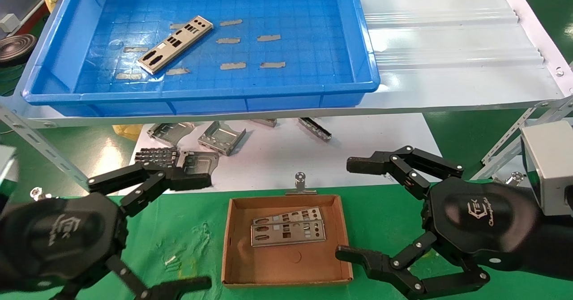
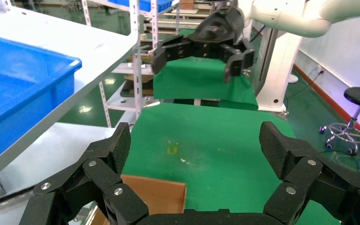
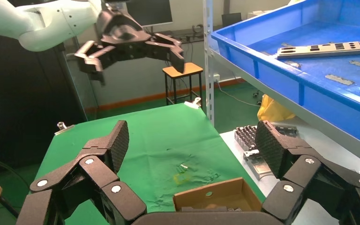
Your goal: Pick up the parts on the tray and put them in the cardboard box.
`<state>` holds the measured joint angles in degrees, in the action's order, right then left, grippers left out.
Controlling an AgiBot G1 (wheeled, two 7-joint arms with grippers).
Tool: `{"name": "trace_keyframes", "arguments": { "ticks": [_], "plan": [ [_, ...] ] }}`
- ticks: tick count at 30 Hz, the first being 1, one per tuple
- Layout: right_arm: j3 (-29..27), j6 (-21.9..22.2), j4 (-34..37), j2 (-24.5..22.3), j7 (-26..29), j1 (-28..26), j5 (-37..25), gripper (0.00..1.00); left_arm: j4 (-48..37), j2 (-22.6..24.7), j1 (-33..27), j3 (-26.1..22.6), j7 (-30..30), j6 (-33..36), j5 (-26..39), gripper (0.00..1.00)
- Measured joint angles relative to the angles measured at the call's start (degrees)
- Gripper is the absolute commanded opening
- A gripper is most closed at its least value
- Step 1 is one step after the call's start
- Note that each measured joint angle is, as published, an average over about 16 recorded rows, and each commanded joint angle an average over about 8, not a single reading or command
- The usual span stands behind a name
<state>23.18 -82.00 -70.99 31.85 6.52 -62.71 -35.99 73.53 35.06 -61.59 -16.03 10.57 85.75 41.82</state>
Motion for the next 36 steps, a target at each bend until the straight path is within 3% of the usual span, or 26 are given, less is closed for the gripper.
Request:
{"name": "trace_keyframes", "arguments": {
  "ticks": [36],
  "plan": [
    [0.0,0.01,0.01,0.0,0.0,0.01,0.01,1.0,0.09,-0.08,0.07,0.05,0.18,-0.07,0.0,1.0]
  ]
}}
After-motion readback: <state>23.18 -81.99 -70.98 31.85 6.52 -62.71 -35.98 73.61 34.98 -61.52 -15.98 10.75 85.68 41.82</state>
